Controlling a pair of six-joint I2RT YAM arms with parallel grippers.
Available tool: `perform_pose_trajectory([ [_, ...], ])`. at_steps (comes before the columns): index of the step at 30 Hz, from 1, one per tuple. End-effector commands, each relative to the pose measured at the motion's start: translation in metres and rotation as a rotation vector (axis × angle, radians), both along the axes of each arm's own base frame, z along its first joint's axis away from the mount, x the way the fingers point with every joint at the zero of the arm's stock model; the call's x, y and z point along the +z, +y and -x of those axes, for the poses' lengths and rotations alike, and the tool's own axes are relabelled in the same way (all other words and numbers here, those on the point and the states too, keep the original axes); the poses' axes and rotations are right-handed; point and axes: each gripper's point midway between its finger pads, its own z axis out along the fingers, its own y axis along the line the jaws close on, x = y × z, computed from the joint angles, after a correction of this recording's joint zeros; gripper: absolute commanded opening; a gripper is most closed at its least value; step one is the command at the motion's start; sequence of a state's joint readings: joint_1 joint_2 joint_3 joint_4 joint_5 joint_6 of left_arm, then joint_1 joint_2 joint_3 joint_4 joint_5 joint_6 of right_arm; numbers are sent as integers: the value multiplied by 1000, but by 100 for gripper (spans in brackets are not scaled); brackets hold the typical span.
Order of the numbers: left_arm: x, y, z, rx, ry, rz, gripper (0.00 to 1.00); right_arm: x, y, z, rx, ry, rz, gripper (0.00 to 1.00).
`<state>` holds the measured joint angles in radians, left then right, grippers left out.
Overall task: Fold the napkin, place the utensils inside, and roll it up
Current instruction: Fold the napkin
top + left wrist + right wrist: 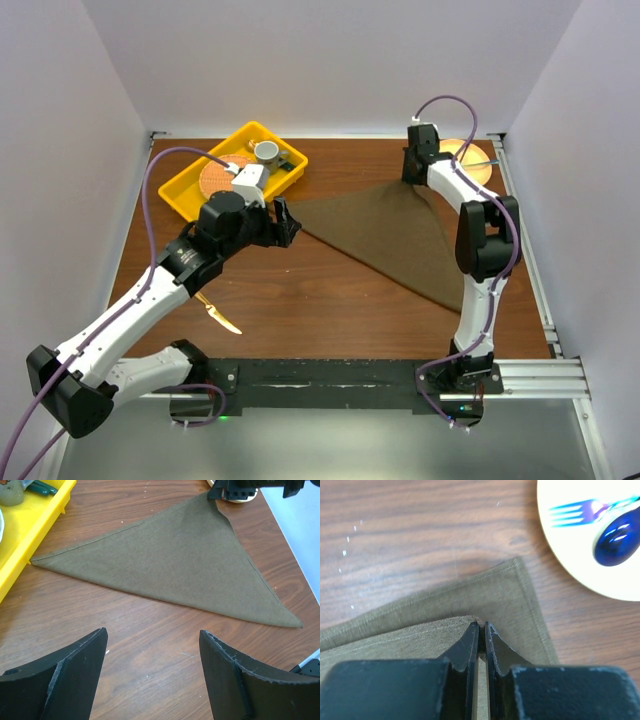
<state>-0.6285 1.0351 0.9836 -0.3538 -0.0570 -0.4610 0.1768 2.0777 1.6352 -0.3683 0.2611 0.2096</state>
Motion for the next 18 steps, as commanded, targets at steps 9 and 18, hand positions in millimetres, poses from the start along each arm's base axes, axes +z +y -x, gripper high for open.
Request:
perform_pose_trajectory([
  [9,12,-7,-4,-15,-29,50,79,7,-3,-27,-5,-52,-45,0],
  [18,10,-8,-4,-18,-24,50,79,-6,0,-34,26,-52,-43,0],
])
